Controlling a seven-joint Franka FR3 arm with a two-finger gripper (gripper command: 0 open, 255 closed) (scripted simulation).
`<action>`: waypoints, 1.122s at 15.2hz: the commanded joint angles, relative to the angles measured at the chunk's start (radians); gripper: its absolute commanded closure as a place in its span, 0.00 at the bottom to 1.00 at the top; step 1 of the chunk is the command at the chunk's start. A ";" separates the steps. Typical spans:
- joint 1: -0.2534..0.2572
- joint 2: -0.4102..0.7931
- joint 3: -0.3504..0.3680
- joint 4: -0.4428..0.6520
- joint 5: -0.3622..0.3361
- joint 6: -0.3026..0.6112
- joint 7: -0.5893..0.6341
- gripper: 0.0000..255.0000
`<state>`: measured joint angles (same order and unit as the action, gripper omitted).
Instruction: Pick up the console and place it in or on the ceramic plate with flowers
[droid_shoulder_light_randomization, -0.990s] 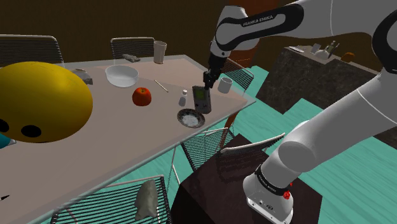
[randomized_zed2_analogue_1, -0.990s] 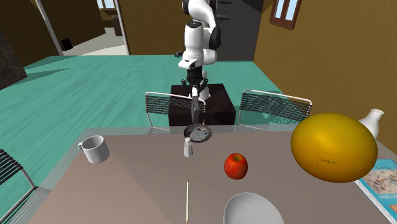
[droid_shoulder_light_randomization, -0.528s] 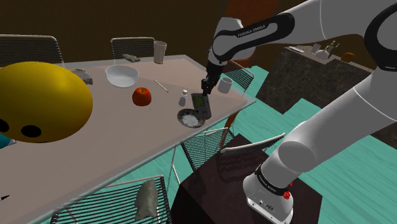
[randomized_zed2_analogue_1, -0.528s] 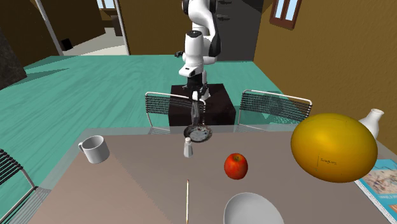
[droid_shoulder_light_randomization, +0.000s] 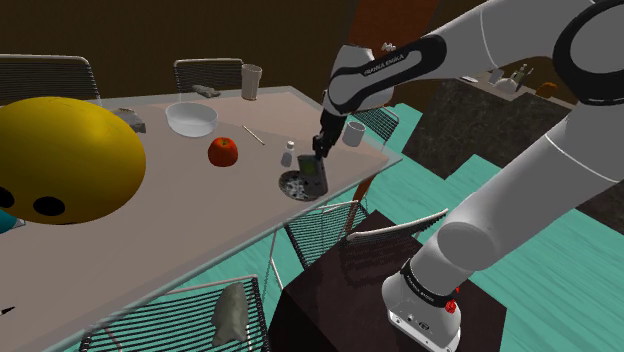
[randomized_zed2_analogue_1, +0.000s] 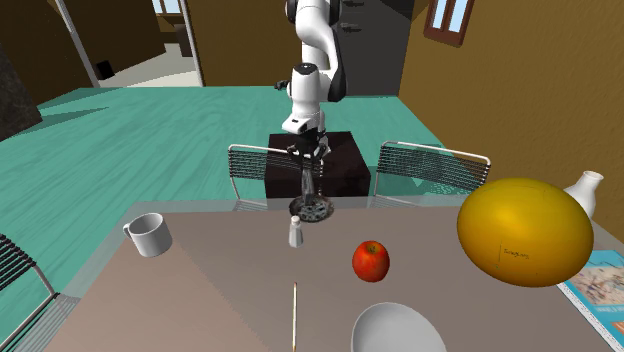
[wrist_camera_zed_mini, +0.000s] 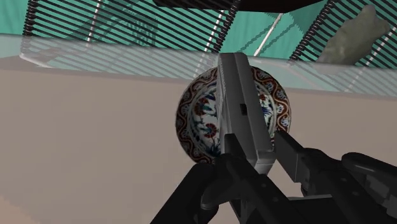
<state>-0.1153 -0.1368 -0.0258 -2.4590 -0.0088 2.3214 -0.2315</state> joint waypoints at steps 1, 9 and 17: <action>0.000 0.020 0.000 -0.014 0.000 0.030 0.000 1.00; 0.000 0.036 0.000 -0.021 0.001 0.052 0.000 1.00; 0.000 0.011 0.000 -0.009 0.000 0.016 0.001 0.00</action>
<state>-0.1151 -0.1145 -0.0254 -2.4789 -0.0083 2.3597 -0.2307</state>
